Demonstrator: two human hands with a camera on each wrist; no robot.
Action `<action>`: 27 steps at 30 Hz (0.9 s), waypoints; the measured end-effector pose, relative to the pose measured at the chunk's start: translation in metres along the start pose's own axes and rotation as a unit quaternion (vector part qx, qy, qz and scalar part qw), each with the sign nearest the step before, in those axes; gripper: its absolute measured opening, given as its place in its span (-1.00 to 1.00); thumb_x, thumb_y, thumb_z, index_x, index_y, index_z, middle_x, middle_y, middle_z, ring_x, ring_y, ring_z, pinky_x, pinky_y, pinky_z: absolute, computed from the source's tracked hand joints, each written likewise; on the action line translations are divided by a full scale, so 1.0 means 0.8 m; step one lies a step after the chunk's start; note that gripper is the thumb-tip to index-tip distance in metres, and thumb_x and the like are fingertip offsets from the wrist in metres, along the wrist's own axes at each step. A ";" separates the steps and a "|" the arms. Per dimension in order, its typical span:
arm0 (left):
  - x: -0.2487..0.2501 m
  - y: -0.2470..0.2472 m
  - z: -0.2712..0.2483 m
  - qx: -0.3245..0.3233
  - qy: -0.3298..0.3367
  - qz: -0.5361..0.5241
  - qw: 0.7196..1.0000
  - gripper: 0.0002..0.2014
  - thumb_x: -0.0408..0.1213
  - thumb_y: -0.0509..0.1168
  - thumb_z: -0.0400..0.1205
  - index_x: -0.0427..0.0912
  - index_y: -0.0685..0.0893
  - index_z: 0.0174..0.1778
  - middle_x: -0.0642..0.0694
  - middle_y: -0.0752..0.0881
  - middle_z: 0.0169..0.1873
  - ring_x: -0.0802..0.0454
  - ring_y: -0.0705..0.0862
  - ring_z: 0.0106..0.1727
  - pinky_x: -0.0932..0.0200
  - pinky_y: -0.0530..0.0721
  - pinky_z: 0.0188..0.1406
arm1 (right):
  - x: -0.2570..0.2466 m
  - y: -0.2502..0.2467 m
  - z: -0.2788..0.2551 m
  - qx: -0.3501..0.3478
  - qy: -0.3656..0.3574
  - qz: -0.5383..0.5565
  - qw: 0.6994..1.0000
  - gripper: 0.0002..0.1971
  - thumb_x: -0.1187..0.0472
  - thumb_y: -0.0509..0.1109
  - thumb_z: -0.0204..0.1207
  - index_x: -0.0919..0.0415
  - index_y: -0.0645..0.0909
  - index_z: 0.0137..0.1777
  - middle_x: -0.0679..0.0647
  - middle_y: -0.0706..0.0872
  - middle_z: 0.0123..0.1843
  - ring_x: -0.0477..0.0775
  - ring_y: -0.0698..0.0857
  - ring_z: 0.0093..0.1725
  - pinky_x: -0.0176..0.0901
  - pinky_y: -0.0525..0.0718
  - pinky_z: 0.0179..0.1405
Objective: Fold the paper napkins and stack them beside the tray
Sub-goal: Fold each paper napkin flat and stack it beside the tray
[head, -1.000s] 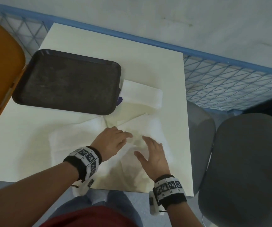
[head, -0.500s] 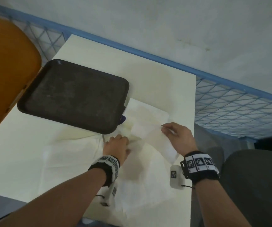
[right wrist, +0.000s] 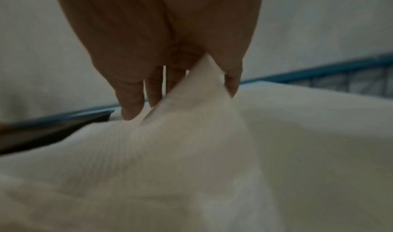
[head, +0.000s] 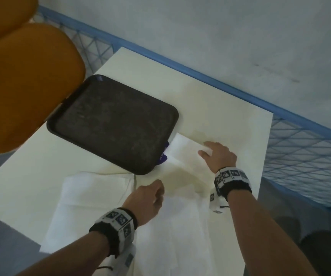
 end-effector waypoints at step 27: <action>-0.015 -0.152 -0.064 -0.115 0.059 -0.396 0.909 -0.70 -0.40 0.39 0.63 -0.16 0.73 0.29 -0.13 0.82 0.14 -0.13 0.80 0.15 -0.02 0.79 0.07 | -0.082 0.042 -0.306 0.059 0.034 0.696 0.715 -0.55 0.16 0.64 0.38 0.23 0.75 0.28 0.30 0.80 0.26 0.44 0.73 0.30 0.36 0.68 0.33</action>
Point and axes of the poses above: each hand's wrist, its own z-axis towards the middle knuckle, its own y-axis out of the palm, x = y × z, the point moved 9 cm from there along z, towards the middle knuckle
